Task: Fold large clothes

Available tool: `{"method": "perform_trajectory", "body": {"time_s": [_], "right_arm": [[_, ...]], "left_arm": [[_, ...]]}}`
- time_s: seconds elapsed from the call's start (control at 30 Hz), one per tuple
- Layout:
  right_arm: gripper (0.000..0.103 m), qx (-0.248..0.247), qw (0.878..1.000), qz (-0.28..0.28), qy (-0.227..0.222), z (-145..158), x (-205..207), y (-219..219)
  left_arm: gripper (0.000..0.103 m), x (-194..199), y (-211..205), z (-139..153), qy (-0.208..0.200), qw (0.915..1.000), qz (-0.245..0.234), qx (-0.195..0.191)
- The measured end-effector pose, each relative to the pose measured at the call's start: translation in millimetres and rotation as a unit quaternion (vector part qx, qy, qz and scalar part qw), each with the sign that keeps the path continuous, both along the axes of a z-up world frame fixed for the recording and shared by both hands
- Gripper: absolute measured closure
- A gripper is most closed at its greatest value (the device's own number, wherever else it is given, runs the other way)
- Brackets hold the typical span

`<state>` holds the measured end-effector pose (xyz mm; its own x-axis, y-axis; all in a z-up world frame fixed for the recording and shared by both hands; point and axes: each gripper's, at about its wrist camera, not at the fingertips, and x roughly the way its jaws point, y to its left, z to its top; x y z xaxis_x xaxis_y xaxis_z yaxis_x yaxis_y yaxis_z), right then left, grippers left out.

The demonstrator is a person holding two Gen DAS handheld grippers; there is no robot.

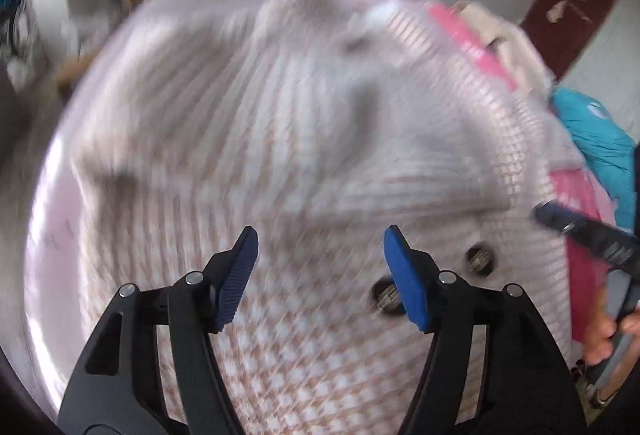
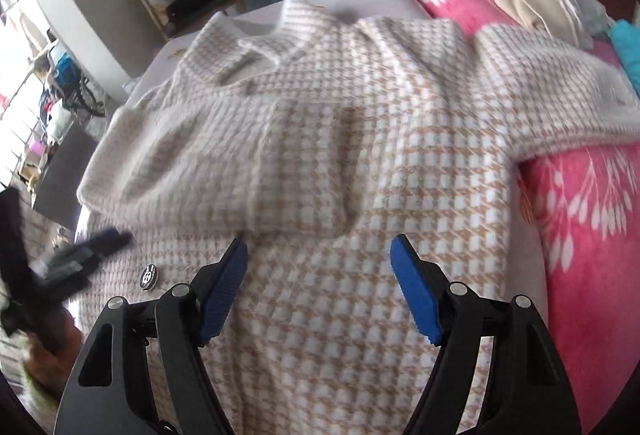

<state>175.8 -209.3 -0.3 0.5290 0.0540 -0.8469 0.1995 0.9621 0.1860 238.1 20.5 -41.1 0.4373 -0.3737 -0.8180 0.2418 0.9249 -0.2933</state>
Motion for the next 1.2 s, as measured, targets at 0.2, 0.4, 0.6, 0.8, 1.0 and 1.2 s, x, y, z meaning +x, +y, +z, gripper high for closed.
{"method": "perform_trajectory", "body": {"time_s": [0.2,0.4,0.6,0.8,1.0,1.2], "right_arm": [[0.031,0.079,0.996,0.003,-0.038,13,15,-23],[0.044,0.156,0.988,0.003,0.007,-14,70,-38],[0.059,0.127,0.990,0.019,0.056,-40,93,-23],[0.095,0.059,0.996,0.039,0.057,-27,106,-6],[0.095,-0.023,0.997,0.066,-0.043,45,124,9],[0.095,-0.086,0.995,0.057,-0.014,17,151,1]], "left_arm": [[0.037,-19,51,17,-0.037,0.9984,0.037,-0.024],[0.041,-15,77,8,-0.033,0.9909,0.112,0.066],[0.049,0,103,0,-0.034,0.9817,0.166,0.087],[0.052,15,108,-7,-0.033,0.9778,0.183,0.096],[0.052,23,110,-10,-0.033,0.9751,0.199,0.092],[0.052,21,109,-11,-0.037,0.9743,0.202,0.093]]}}
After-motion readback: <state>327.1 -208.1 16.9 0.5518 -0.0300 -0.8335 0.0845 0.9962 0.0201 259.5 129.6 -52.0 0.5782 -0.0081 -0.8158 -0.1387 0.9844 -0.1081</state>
